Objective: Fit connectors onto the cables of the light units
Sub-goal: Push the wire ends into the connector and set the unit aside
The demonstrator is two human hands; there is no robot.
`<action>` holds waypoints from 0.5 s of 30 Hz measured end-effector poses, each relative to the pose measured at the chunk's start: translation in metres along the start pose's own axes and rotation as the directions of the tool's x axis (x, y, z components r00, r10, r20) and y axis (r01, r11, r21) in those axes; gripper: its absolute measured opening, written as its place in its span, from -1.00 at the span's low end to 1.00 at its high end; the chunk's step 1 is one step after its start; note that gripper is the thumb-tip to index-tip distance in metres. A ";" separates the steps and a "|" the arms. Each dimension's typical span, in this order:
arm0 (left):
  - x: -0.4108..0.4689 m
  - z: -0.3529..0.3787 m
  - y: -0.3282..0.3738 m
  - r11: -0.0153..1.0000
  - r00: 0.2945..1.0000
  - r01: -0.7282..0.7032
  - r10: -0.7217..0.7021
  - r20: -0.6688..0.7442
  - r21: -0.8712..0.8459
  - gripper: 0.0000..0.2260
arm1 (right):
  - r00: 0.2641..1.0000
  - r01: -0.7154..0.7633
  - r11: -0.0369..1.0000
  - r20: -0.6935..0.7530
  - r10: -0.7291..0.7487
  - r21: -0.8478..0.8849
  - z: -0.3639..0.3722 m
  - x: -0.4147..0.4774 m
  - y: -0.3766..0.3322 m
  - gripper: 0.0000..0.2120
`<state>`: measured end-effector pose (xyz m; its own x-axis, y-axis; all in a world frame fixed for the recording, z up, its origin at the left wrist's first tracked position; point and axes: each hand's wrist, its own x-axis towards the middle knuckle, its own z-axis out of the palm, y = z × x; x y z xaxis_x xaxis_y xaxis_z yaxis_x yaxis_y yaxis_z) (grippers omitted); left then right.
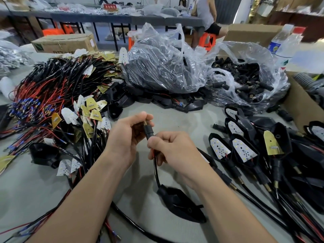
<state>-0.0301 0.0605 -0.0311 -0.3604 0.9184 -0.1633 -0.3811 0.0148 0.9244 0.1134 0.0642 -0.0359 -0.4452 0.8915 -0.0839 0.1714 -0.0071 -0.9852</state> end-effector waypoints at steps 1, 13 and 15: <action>0.000 0.000 0.000 1.000 0.999 -0.017 0.017 -0.033 -0.001 -0.75 | 1.000 -0.023 0.999 -0.011 0.022 -0.037 0.001 0.000 0.002 -0.79; 0.001 0.007 -0.003 0.977 0.958 -0.209 0.198 -0.208 -0.034 -0.73 | 0.964 -0.133 0.984 0.248 0.100 0.120 -0.010 -0.009 -0.014 -0.80; 0.001 0.009 -0.005 0.976 0.955 -0.216 0.212 -0.210 0.004 -0.73 | 0.936 -0.185 0.963 0.335 0.112 0.194 -0.012 -0.010 -0.015 -0.77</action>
<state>-0.0213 0.0652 -0.0327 -0.6033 0.7969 -0.0322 -0.2909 -0.1822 0.9392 0.1260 0.0608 -0.0182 -0.6917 0.6816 -0.2388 0.0767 -0.2595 -0.9627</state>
